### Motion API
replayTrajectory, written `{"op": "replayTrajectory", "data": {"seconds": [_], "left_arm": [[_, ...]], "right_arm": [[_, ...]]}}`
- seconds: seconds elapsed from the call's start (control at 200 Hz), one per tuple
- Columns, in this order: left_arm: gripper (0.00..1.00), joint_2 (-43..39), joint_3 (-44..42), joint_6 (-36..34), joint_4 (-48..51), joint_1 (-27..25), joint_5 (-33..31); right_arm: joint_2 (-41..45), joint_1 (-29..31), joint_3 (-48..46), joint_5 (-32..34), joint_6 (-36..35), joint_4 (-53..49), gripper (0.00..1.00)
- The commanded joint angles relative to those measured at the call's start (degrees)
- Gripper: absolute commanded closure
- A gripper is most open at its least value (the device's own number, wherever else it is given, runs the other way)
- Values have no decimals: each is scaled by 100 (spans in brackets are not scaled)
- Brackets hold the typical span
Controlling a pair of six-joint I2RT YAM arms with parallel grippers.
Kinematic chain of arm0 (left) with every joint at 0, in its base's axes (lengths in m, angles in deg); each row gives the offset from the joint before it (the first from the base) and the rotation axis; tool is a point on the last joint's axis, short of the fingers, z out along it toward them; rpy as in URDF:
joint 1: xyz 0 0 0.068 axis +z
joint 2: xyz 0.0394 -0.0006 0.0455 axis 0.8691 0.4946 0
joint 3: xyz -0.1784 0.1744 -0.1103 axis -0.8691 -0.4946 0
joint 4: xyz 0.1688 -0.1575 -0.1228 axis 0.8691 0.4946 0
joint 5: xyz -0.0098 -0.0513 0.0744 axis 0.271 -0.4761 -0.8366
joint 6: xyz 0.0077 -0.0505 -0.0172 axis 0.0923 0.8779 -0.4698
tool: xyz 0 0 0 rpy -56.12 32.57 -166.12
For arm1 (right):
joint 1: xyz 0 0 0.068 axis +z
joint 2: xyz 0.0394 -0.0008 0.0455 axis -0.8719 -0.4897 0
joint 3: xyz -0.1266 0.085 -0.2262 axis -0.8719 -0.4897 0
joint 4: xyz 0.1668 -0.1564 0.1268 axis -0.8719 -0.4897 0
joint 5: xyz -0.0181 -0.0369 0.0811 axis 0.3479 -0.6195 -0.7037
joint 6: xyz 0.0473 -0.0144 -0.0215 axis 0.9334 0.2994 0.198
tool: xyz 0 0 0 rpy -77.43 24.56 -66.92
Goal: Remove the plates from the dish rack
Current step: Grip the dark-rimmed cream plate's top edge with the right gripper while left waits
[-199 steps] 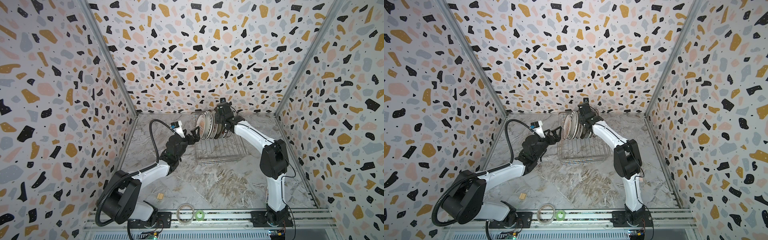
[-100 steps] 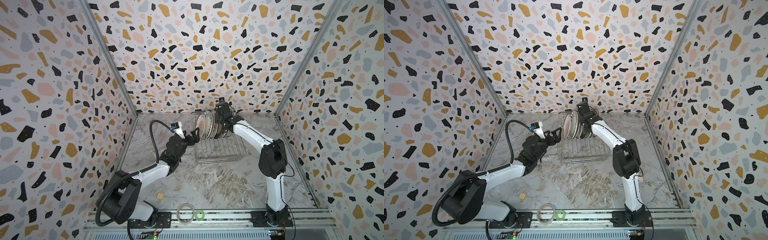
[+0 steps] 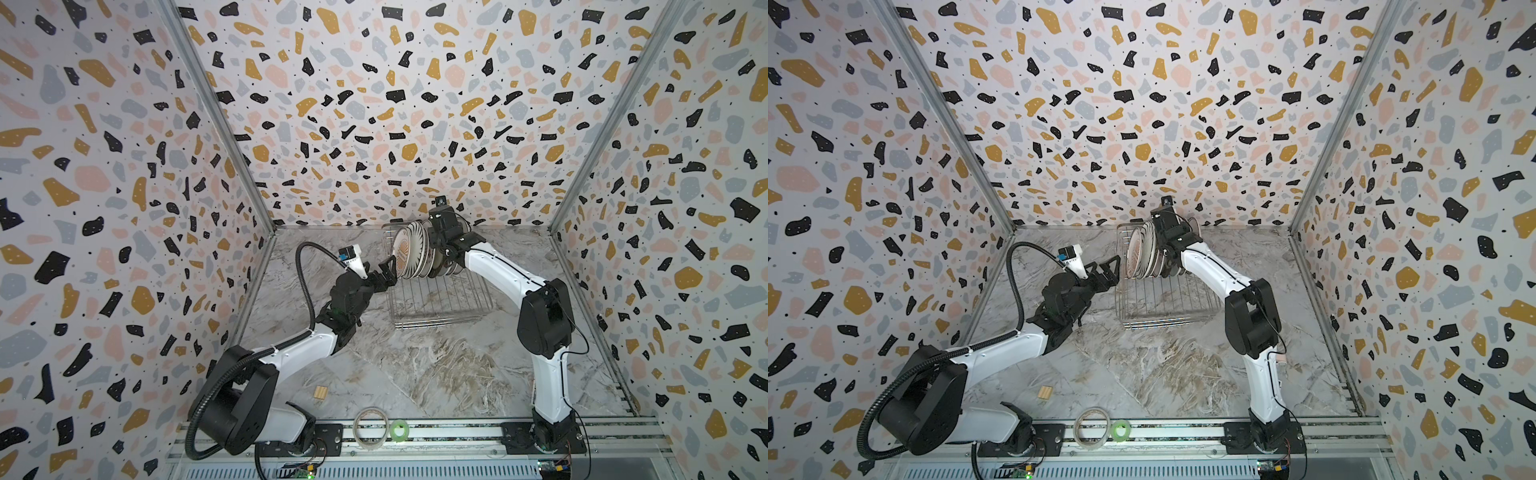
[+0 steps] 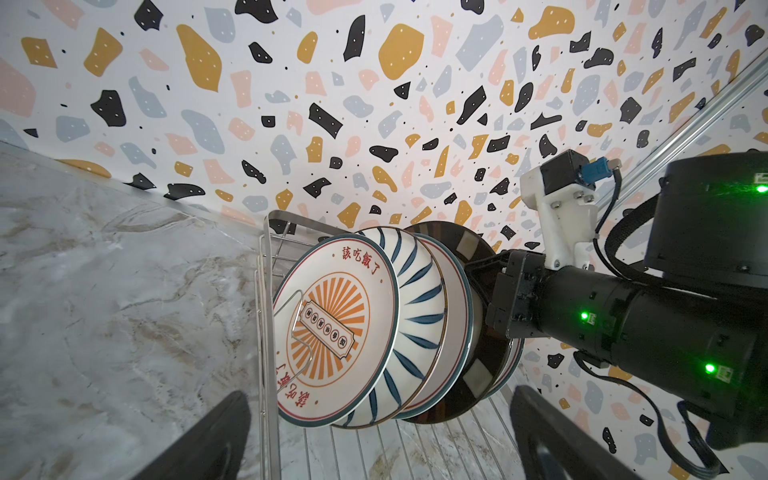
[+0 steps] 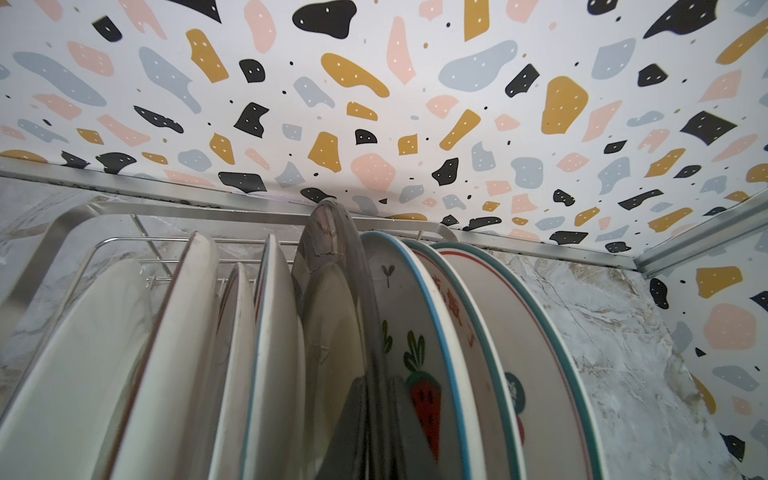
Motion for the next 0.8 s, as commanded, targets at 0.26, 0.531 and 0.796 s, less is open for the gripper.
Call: {"op": "replayTrajectory", "data": {"seconds": [0.26,0.531,0.796], "left_arm": [[0,-412,-168,-44,-2,-25,-264],[0,-507,-277,6,-43,-24,-312],[0,-480,-306,59,-46,-24,-313]], "right_arm": [[993,150,-21,351,-400,366,100],[1518,271,-469,542,-603,689,100],[2134,409,-1047,656,-767,1087,100]]}}
